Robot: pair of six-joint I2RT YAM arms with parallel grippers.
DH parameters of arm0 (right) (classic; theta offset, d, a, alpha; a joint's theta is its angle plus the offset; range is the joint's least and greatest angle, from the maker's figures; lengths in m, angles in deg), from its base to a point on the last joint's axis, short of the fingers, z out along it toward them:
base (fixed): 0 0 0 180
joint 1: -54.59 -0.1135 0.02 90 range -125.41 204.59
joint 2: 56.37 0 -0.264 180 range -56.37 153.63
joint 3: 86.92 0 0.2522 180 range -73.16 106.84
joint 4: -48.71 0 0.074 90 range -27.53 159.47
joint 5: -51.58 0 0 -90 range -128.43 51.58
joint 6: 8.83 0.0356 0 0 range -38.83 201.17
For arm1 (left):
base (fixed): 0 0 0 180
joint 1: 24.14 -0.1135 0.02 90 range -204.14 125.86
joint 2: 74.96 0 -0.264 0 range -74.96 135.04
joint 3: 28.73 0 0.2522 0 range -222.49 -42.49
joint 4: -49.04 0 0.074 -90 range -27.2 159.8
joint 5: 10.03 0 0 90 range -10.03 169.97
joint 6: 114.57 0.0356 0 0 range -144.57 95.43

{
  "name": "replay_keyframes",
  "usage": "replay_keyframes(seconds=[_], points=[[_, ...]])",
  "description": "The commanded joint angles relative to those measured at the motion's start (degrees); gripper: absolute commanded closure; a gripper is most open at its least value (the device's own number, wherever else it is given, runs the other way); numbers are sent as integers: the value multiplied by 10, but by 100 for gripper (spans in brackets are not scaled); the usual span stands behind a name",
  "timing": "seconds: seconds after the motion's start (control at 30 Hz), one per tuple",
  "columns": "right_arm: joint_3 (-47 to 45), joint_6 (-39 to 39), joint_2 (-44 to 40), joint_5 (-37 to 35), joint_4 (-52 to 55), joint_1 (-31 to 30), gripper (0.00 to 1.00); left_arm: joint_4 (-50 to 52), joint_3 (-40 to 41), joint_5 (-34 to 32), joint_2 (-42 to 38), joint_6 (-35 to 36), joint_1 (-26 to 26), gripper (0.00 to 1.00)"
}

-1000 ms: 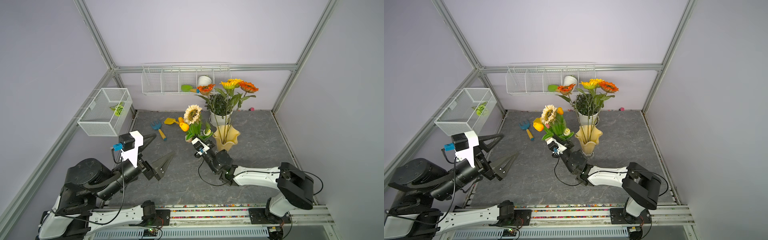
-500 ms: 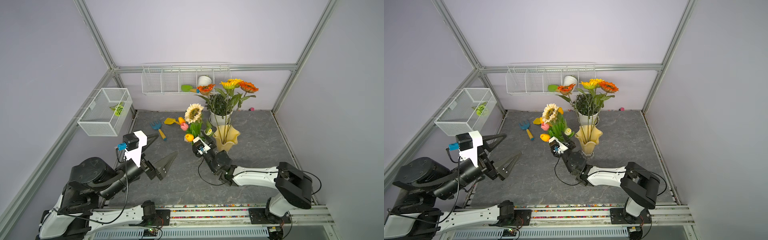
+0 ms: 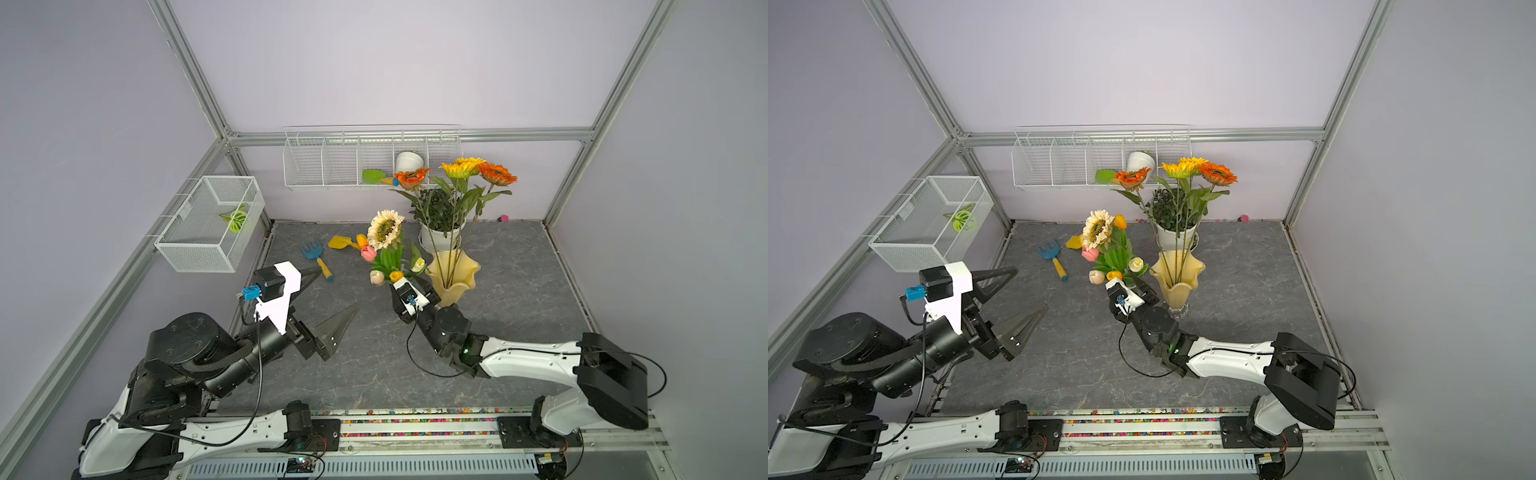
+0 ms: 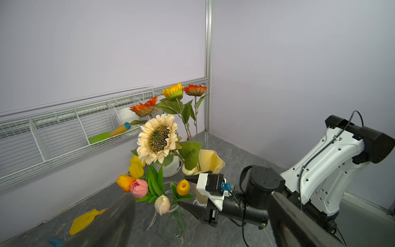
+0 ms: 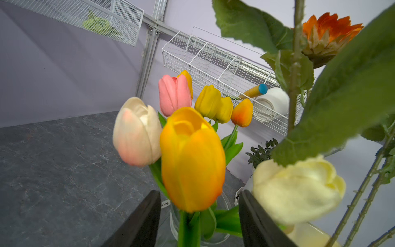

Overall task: Arrange the flowers in different vases according to their variety
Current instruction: Insert the flower into the vase, then reset both arms

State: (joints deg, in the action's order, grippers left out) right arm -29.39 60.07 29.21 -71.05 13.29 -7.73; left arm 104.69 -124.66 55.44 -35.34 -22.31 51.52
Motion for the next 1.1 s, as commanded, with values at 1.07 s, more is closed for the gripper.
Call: replay_keyframes(seconds=[1.07], points=[[-21,456,-327,-75,749,319,1,-21,-19,4,139,-91,-253,0]])
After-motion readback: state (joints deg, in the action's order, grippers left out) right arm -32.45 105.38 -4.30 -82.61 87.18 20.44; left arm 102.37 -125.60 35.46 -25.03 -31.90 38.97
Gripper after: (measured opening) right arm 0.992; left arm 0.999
